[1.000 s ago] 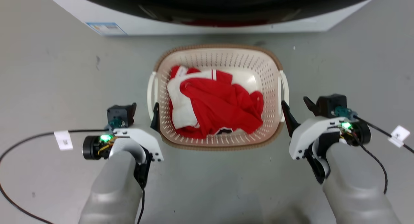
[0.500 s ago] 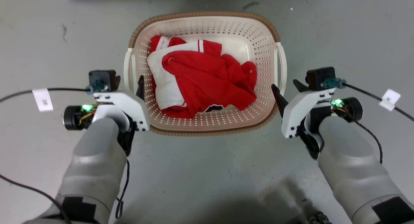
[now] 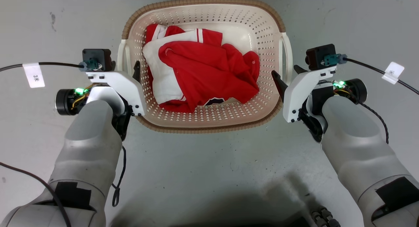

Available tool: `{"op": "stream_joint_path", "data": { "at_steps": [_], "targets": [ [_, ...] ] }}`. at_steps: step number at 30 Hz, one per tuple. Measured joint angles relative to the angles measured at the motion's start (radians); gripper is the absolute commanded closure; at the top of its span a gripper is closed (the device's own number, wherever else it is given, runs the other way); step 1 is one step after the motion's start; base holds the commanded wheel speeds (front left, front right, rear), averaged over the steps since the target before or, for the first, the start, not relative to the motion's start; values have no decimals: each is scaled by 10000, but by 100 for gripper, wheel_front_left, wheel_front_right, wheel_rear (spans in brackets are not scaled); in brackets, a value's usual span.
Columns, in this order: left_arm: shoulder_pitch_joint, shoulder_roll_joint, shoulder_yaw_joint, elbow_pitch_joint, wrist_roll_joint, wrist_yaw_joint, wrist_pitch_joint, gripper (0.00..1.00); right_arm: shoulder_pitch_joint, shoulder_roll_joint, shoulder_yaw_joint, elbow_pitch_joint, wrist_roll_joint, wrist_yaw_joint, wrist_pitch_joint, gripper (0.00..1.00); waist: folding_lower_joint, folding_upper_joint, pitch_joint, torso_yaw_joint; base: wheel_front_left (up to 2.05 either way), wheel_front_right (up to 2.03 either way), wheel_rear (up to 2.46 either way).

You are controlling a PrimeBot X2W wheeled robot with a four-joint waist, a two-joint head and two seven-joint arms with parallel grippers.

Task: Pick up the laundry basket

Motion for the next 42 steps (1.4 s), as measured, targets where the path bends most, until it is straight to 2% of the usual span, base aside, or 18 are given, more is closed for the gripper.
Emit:
{"op": "stream_joint_path", "data": {
  "at_steps": [1,2,3,4,13,20,28,42],
  "targets": [
    [-3,-15,8,25,-25,-33,81,3,-45,2,48,48,107,0,90,6,0,0,24,12,0,0,0],
    [-3,-40,0,58,-75,-71,140,53,-57,2,96,81,234,0,173,56,0,0,38,27,0,0,0],
    [-3,-69,-8,71,-100,-82,190,100,-58,0,150,113,320,-2,174,96,0,0,46,40,0,0,0],
    [-3,-123,2,81,-146,-111,224,100,-58,0,215,113,433,0,261,100,0,0,49,58,0,0,0],
    [34,-236,-176,184,-360,-274,456,100,-58,-6,836,222,1083,-4,351,100,0,0,-43,108,0,0,0],
    [319,-307,-293,232,-562,-336,838,100,253,-48,1367,196,1712,-19,926,100,-1,0,-571,89,0,0,0],
    [634,-395,-430,253,-890,-345,2050,100,653,-176,1881,125,2562,-21,2086,100,-1,0,-1782,79,0,0,0],
    [1734,-585,-874,288,-1710,-347,4619,100,1747,-493,2583,-44,4073,-33,4585,100,-2,0,-4647,270,0,0,0]
  ]
}}
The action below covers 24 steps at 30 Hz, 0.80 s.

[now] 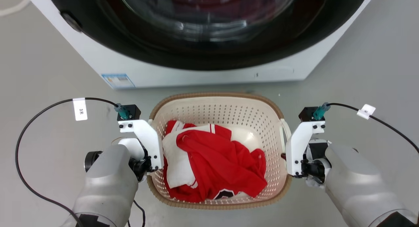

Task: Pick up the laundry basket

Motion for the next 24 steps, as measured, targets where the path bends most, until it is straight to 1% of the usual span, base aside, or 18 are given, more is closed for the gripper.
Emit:
{"op": "stream_joint_path", "data": {
  "at_steps": [5,6,8,19,24],
  "targets": [
    [163,-2,-196,-2,-276,4,734,100,123,-52,151,6,395,-17,844,100,-1,0,-987,59,0,0,0],
    [210,-4,-293,2,-349,4,959,100,158,-56,192,35,539,-21,1122,100,-1,0,-1343,76,0,0,0],
    [243,-2,-351,0,-447,4,1147,100,168,-65,222,59,644,-35,1346,100,-1,0,-1670,92,0,0,0],
    [404,-8,-685,-4,-771,4,1933,100,172,-69,447,316,917,-35,2230,100,-2,0,-2842,181,0,0,0],
    [837,-48,-865,4,-947,4,2169,100,369,-21,606,483,917,-35,2441,100,-1,0,-3360,209,0,0,0]
  ]
}}
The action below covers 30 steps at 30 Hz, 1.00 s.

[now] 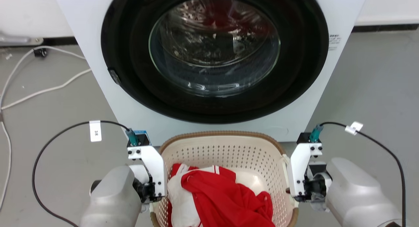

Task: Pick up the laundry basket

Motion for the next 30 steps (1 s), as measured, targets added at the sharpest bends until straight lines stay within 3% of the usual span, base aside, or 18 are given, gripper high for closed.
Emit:
{"op": "stream_joint_path", "data": {
  "at_steps": [11,30],
  "targets": [
    [575,-29,-178,-2,-190,0,-38,100,519,84,40,230,109,0,-272,100,1,0,-706,64,0,0,0],
    [575,-61,-410,-4,-426,0,-274,100,399,86,100,387,54,2,-579,100,1,0,-816,56,0,0,0]
  ]
}}
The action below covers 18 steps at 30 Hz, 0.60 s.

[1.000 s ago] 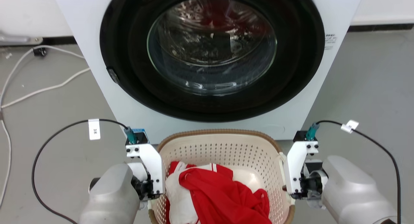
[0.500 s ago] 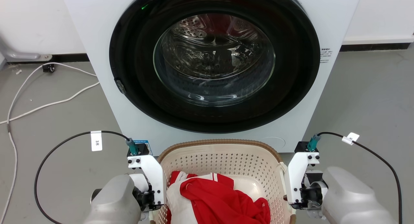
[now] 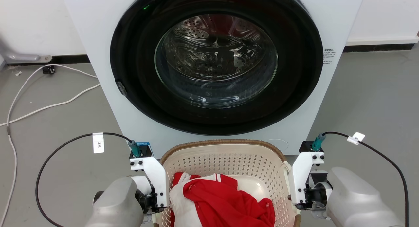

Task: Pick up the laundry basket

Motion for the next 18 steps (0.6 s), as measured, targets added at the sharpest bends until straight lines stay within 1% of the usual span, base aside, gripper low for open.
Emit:
{"op": "stream_joint_path", "data": {
  "at_steps": [18],
  "targets": [
    [-15,6,-173,0,-105,6,-40,100,0,19,31,38,33,0,-42,100,1,0,33,79,0,0,0]
  ]
}}
